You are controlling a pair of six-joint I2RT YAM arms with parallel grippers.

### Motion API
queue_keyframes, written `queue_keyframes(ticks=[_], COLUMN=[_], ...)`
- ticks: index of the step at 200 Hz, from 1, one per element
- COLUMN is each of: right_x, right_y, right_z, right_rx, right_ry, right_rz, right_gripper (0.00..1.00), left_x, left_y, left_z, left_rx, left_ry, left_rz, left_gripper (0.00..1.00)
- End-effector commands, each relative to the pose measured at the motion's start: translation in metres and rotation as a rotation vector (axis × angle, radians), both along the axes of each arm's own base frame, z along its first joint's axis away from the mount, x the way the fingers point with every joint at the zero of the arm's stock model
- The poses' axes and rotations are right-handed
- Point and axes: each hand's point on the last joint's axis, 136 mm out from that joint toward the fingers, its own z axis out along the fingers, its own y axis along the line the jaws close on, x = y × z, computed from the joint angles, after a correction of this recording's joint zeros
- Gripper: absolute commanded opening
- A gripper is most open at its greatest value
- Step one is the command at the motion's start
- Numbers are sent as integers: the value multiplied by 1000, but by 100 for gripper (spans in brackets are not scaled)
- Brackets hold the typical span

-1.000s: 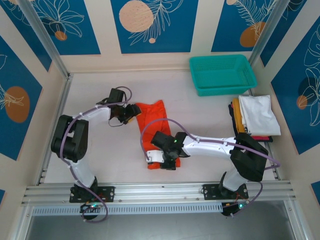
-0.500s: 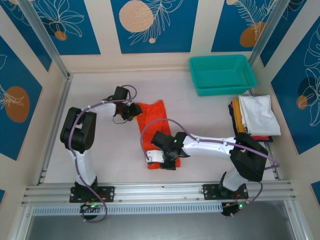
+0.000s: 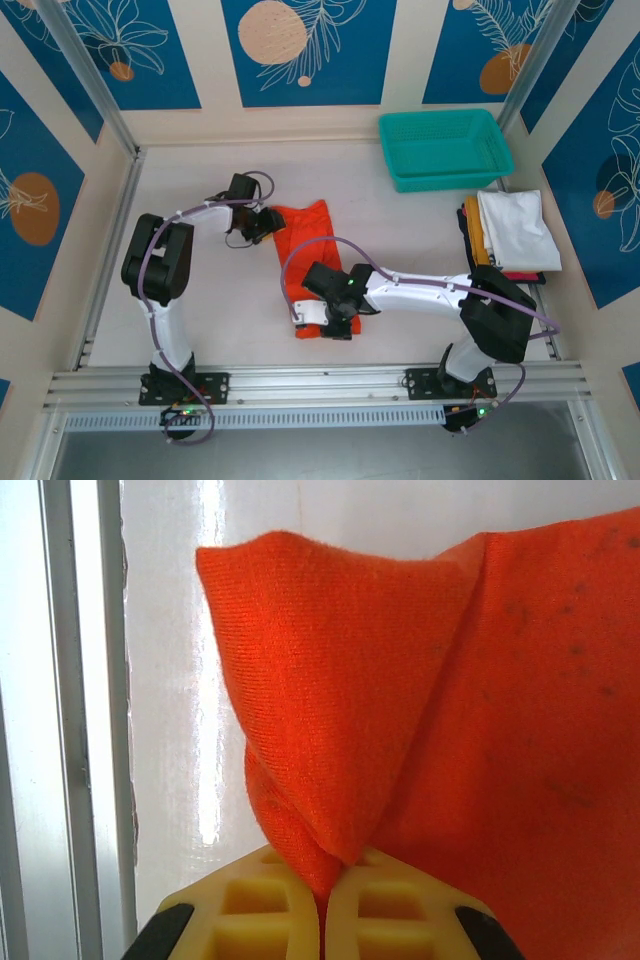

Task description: Fold and stack the t-shirts

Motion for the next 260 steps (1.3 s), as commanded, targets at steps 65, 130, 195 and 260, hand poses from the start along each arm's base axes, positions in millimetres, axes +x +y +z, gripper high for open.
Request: queue_keyframes(ticks=[65,130,195,260], right_x=[-6,-29,0,111], right_y=[1,-4,8,14], right_z=[1,26,73,77], right_rx=[-6,-3,47,10], right_ry=[54,135,49,-128], right_rz=[-11,4,78,36], right_gripper=[0,0,0,0], left_x=[2,-9,-29,-34], left_y=[-14,-21,-30,-26], left_z=[-11,-16,-19,-31], left_rx=[-60,-80,-58,-78], left_ry=[31,50,66,66], left_rz=[-16,-68,-172,-190], left_gripper=[23,0,0,0])
